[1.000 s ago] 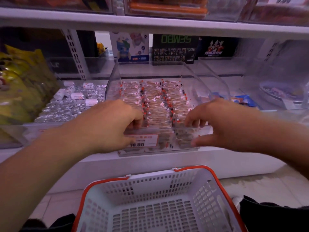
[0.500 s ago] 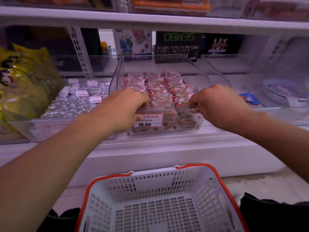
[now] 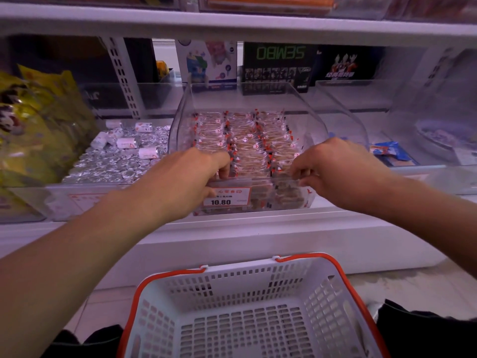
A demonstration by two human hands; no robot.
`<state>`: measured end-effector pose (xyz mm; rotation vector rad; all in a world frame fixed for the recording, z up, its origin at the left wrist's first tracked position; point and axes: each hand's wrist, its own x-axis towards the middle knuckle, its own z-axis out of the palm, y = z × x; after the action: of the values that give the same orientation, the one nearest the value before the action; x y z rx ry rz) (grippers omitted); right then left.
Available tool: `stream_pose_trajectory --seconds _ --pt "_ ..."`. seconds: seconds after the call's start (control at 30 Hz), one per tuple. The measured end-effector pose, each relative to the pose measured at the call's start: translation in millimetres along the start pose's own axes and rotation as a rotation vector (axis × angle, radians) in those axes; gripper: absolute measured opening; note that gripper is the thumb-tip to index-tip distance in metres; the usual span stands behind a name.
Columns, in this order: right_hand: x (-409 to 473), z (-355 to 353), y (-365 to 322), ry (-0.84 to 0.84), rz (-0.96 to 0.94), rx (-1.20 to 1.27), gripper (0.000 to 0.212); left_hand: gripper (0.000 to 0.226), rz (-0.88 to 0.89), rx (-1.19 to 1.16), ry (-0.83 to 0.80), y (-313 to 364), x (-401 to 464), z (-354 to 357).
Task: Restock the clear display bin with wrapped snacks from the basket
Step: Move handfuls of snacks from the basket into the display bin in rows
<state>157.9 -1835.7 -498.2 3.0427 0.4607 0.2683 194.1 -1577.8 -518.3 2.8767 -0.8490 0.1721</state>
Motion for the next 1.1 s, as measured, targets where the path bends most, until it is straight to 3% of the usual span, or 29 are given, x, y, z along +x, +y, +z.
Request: stream_pose_trajectory --seconds 0.13,0.27,0.4,0.53,0.7,0.77,0.9,0.97,1.1 --pt "-3 4 -2 -0.032 -0.060 0.012 0.019 0.033 0.022 0.014 -0.008 2 -1 -2" --pt "-17 15 -12 -0.071 -0.173 0.059 0.071 0.030 0.102 0.036 0.056 8 -10 -8" --pt "-26 23 -16 -0.139 -0.151 0.026 0.082 0.048 0.050 0.124 0.010 20 -29 5" --pt "-22 17 -20 -0.139 -0.107 0.069 0.071 0.069 0.042 0.139 0.022 23 -45 18" --pt "-4 -5 -12 -0.267 0.059 0.127 0.040 0.063 0.060 0.086 0.077 19 -44 19" --pt "10 -15 -3 -0.178 0.098 0.124 0.025 0.056 0.049 0.063 0.100 20 -41 17" --pt "33 -32 12 0.061 0.067 0.013 0.018 0.033 0.030 0.035 0.128 21 -34 10" --pt "39 -29 12 -0.013 -0.026 0.041 0.011 0.024 0.032 0.031 0.131 21 -31 7" --pt "42 -11 2 -0.280 -0.129 0.023 0.021 0.018 0.021 0.003 0.121 20 -25 4"
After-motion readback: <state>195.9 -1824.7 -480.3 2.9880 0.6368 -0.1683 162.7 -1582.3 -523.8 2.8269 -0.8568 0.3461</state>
